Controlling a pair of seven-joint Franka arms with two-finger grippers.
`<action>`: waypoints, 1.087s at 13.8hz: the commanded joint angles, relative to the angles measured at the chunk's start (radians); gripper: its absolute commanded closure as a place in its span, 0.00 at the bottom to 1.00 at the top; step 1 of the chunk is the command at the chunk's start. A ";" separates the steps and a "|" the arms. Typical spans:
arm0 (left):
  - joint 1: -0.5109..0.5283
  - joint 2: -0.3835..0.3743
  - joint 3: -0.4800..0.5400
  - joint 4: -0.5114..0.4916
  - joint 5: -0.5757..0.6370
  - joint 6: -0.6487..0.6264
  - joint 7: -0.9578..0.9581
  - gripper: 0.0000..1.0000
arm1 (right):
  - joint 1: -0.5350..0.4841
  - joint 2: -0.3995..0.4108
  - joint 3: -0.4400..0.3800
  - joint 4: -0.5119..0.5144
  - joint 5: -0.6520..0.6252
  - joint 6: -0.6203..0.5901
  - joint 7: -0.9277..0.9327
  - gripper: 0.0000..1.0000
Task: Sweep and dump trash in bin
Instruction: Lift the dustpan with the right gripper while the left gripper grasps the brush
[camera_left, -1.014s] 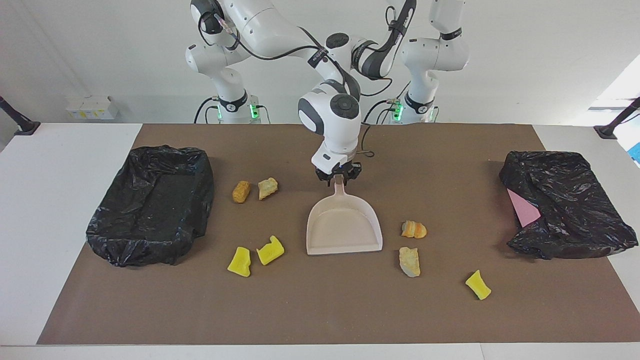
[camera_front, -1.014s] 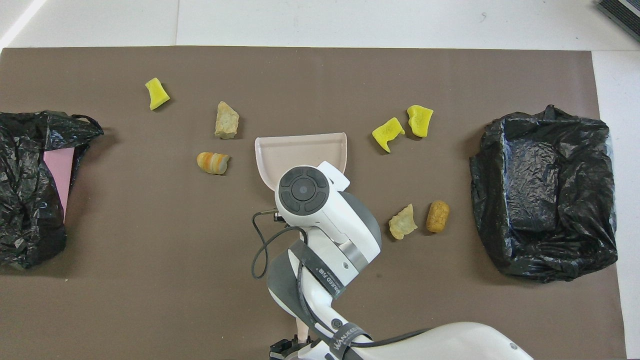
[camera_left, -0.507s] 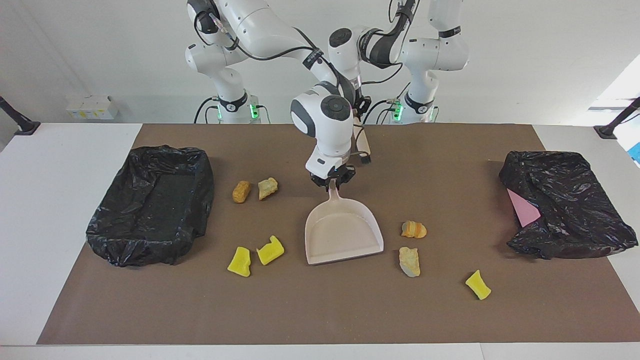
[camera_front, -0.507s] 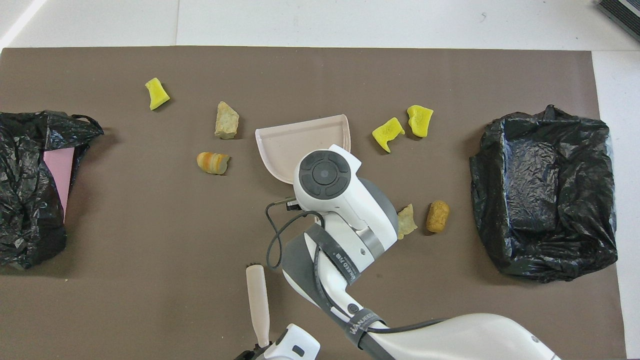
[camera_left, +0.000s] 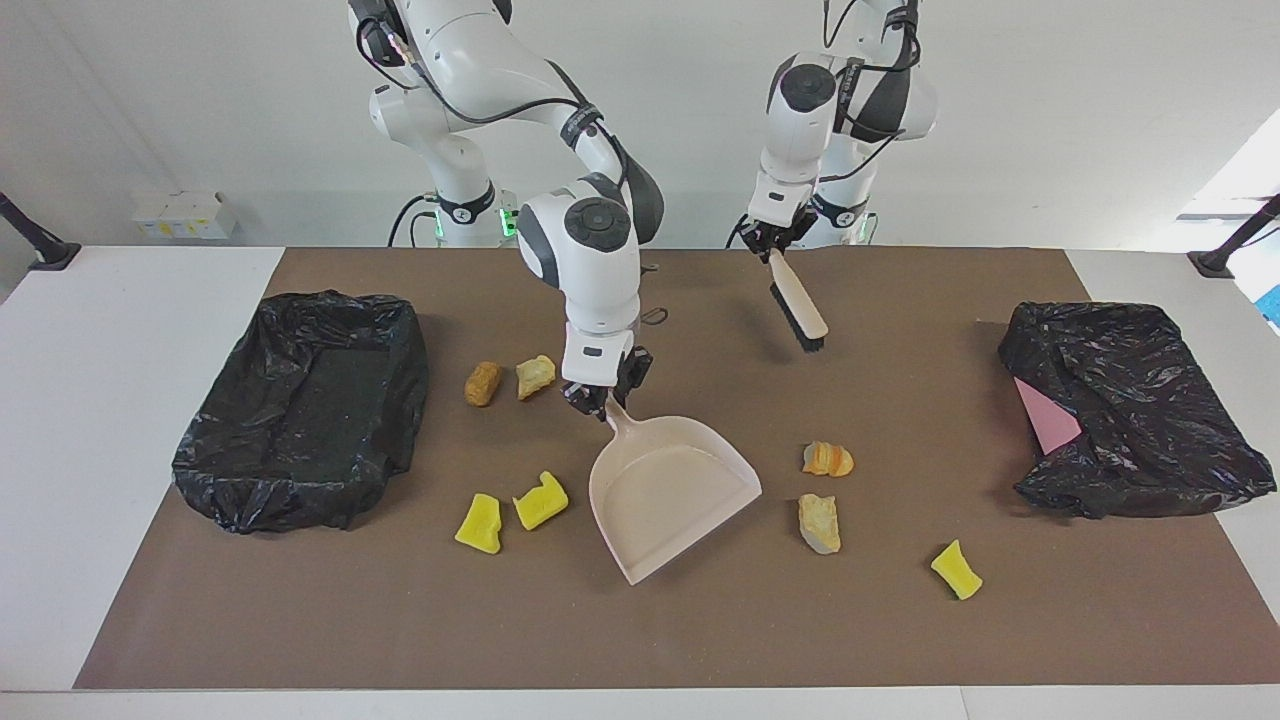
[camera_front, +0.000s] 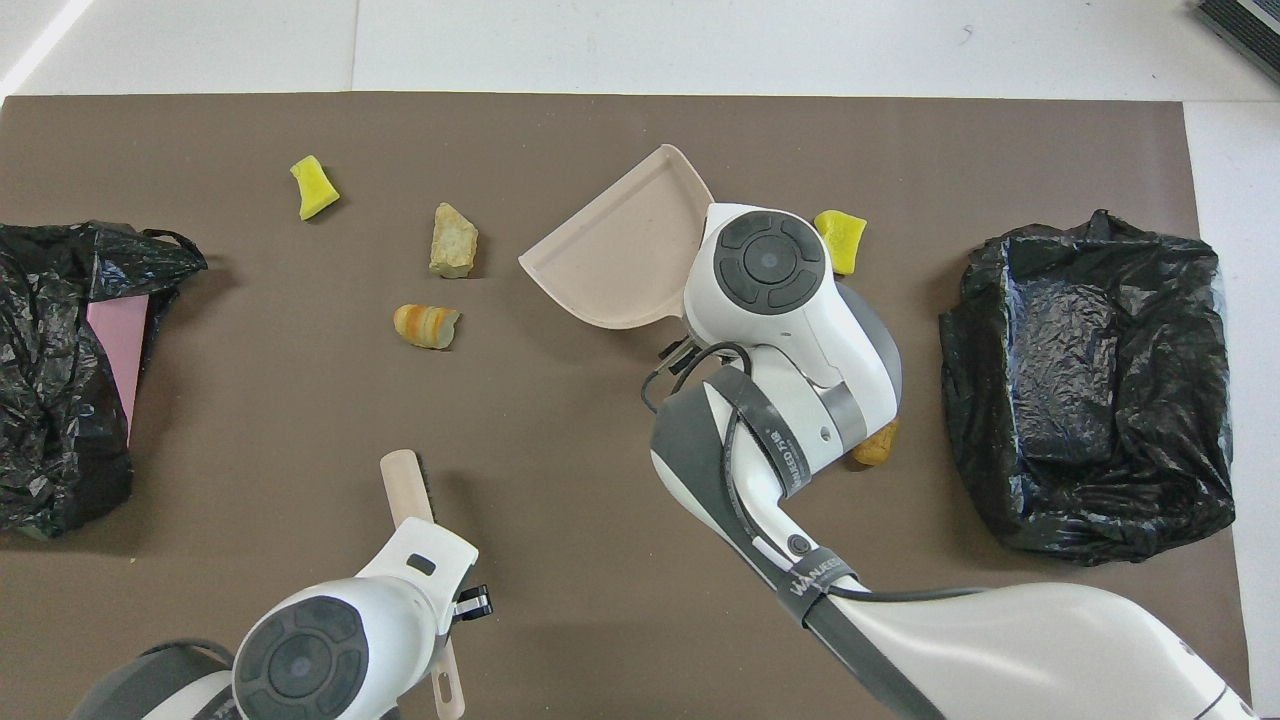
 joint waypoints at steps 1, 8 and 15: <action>0.029 0.095 -0.003 0.084 0.037 0.030 0.087 1.00 | -0.030 0.051 0.009 0.088 -0.038 -0.078 -0.239 1.00; -0.078 0.394 0.422 0.395 0.234 0.022 0.417 1.00 | -0.047 0.167 0.009 0.263 -0.119 -0.166 -0.553 1.00; -0.078 0.656 0.585 0.720 0.309 0.017 0.756 1.00 | -0.014 0.275 0.015 0.389 -0.153 -0.214 -0.570 1.00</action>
